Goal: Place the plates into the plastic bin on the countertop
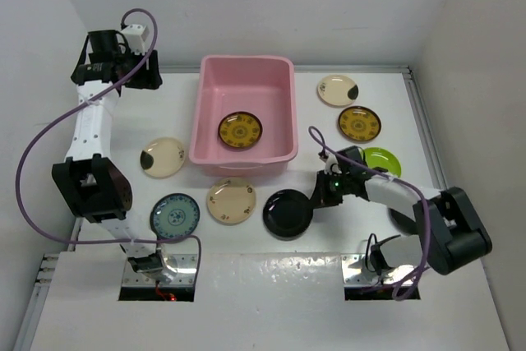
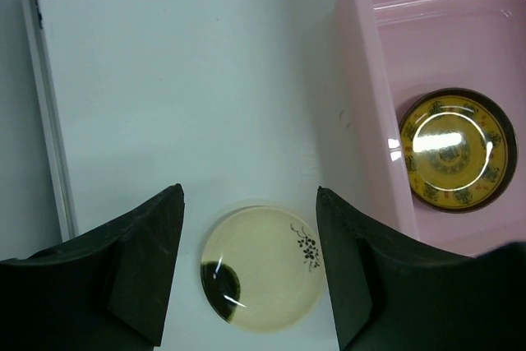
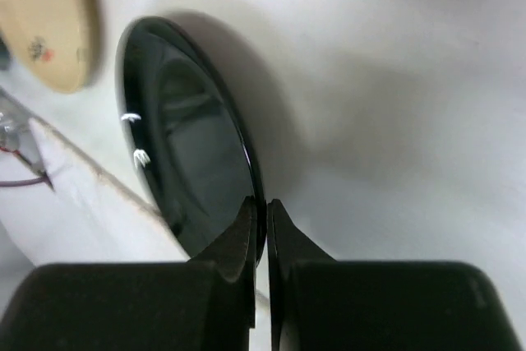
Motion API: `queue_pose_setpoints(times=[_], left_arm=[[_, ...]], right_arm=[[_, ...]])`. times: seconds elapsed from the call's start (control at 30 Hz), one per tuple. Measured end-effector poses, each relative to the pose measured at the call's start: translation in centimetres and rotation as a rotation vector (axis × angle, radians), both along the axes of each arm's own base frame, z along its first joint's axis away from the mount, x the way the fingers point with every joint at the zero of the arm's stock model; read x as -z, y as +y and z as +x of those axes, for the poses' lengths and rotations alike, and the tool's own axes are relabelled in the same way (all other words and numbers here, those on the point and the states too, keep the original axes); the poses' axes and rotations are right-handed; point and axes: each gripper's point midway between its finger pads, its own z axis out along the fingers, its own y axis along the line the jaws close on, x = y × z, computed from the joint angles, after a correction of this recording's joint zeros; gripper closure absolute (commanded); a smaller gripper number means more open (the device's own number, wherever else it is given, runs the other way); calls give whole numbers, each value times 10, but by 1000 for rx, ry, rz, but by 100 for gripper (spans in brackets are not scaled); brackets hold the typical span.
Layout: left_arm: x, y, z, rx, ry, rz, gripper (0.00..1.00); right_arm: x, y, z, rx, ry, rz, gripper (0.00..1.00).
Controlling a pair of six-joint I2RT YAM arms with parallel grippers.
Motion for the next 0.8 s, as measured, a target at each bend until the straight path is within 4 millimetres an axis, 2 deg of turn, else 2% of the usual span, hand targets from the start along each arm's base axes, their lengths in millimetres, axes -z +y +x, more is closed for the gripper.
queue_pose_setpoints(times=[0.07,0.2,0.37,0.5,0.57,0.63,0.7,0.8], left_arm=[[-2,8,-1,-17,-6,1,32],[-3,21,-3,-48,-8,3,32],[-3,29,-4,-65,-8,3,32],[-3,32,-4,-71,-9,1,32],[-3,36,-5,-81,-9,-1,32],[-3,41,-6,-91,-9,-3,32],[-4,46,-7,-101,-10,-4,32],[-4,52,-8,-111,-11,-8,32]], right_arm=[[-22,-2,9,-34,-39,-15,100],[-92,-6,44,-47,-200,-20,100],[-165,-42,80,52,-306,-95,100],[-243,-58,132,133,-443,-99,100],[-281,-53,157,139,-515,-70,100],[-308,-46,181,139,-566,-33,100],[-318,-39,198,139,-579,1,100],[-306,-30,213,156,-523,41,100]])
